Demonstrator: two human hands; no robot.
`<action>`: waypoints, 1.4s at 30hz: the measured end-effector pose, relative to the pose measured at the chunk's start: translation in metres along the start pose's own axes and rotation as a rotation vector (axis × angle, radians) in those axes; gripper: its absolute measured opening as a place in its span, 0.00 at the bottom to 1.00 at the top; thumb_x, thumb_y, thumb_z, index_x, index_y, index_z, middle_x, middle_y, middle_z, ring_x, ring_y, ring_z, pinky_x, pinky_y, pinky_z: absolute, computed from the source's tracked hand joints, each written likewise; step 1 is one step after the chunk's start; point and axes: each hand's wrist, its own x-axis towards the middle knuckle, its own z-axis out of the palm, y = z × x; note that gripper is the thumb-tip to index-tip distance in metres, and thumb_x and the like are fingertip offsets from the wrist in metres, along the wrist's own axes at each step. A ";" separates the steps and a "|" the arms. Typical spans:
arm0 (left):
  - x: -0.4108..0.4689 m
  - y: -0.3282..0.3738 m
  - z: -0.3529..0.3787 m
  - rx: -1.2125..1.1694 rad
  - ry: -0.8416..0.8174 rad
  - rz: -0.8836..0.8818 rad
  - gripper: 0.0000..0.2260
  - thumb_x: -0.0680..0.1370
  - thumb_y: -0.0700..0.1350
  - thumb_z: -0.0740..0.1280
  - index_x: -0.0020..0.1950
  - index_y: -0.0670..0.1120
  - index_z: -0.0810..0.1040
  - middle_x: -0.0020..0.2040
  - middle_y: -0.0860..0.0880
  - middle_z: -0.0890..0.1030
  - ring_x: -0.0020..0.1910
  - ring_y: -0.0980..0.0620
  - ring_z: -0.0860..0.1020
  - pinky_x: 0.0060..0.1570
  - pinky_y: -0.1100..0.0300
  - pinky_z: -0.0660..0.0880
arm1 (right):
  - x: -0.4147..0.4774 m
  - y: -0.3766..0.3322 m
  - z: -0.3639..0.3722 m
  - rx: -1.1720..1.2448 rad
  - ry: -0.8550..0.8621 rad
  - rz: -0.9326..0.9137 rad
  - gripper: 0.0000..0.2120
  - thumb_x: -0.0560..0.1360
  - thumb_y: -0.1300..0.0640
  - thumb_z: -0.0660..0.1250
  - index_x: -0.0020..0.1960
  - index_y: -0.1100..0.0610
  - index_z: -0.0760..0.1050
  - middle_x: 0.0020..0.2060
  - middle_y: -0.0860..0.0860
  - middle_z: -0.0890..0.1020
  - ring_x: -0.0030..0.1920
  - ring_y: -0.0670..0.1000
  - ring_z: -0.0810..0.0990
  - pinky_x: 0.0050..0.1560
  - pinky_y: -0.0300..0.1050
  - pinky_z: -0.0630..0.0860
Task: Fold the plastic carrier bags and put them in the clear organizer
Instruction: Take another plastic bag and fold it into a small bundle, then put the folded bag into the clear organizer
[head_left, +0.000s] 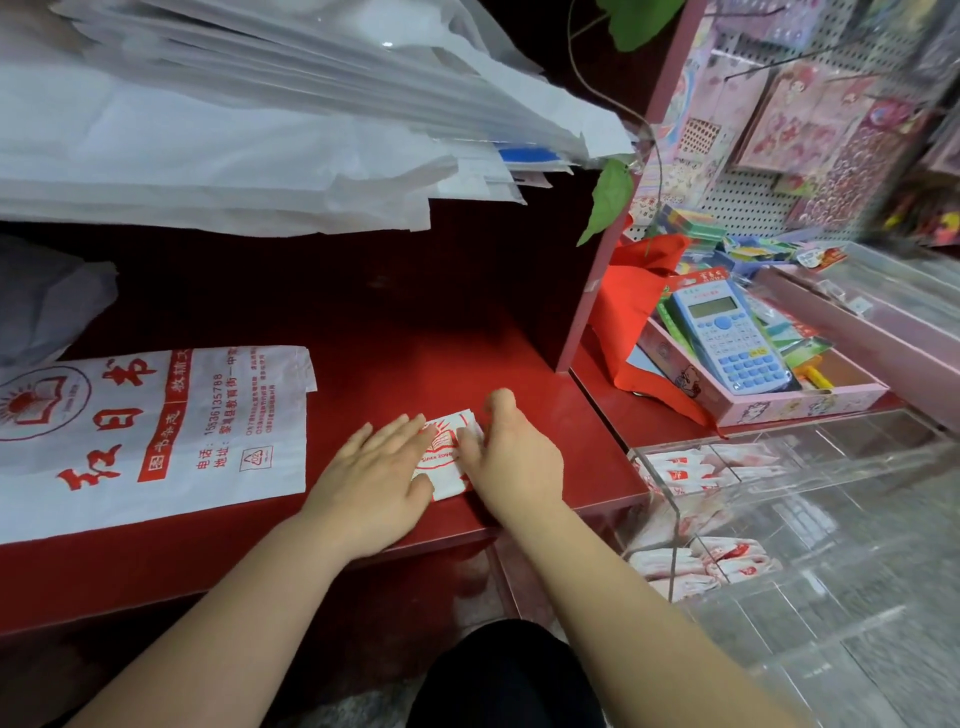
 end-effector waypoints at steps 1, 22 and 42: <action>-0.001 0.000 0.000 -0.001 0.003 0.008 0.38 0.66 0.60 0.33 0.77 0.51 0.45 0.77 0.54 0.44 0.74 0.59 0.42 0.70 0.61 0.37 | -0.005 0.002 0.001 0.049 0.085 -0.134 0.17 0.74 0.48 0.57 0.54 0.60 0.71 0.49 0.55 0.79 0.49 0.58 0.78 0.43 0.43 0.64; -0.051 0.013 0.001 -0.032 0.600 0.384 0.14 0.69 0.48 0.58 0.35 0.46 0.82 0.30 0.54 0.79 0.37 0.55 0.69 0.38 0.60 0.65 | -0.068 0.019 -0.021 -0.120 0.146 -0.580 0.18 0.67 0.43 0.58 0.49 0.55 0.67 0.29 0.45 0.80 0.31 0.47 0.80 0.51 0.45 0.76; 0.063 0.196 0.024 -0.269 0.141 0.255 0.39 0.68 0.68 0.52 0.74 0.50 0.58 0.75 0.49 0.57 0.74 0.51 0.56 0.71 0.56 0.51 | -0.074 0.232 -0.181 0.151 0.104 0.223 0.07 0.72 0.66 0.63 0.46 0.58 0.78 0.39 0.50 0.81 0.43 0.49 0.78 0.39 0.40 0.68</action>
